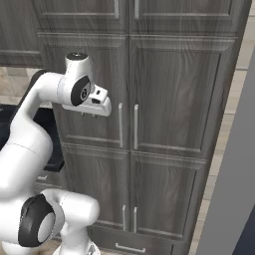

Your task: Take the tongs from the drawer on the left and place them on the dining counter next to the tray containing the hot dog.

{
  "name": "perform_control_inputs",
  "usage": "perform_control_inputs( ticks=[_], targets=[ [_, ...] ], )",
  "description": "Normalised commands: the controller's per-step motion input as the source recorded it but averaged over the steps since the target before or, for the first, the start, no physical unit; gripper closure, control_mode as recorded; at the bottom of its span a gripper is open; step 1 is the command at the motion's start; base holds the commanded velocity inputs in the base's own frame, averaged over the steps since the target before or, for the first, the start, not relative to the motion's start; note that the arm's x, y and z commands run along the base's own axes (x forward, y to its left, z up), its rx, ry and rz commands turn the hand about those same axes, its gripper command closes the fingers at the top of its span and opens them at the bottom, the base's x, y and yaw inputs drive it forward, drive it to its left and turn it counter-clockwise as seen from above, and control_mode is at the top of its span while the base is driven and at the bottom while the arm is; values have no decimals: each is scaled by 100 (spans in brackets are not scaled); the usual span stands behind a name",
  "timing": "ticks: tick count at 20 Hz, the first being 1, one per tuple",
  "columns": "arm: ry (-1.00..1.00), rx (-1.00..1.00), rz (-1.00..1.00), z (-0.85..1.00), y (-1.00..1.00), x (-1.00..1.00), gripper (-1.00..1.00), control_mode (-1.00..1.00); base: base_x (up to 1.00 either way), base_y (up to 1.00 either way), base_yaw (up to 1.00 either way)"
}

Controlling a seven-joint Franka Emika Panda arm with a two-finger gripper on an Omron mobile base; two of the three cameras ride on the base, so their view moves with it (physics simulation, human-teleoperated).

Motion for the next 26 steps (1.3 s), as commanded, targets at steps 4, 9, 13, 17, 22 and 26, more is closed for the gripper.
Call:
perform_control_inputs(
  ticks=[4,9,13,17,22,26],
  targets=[
    [0,0,0,0,0,-2,-100,-100,0,0,0],
    [0,0,0,0,0,0,-100,-100,0,0,0],
    [0,0,0,0,0,-9,-100,-100,0,0,0],
    [-2,0,0,0,1,-18,-100,-100,0,0,0],
    [-7,0,0,0,14,-39,-100,-100,0,0,0],
    [-13,-1,3,0,31,-63,-100,-100,0,0,0]
  ],
)
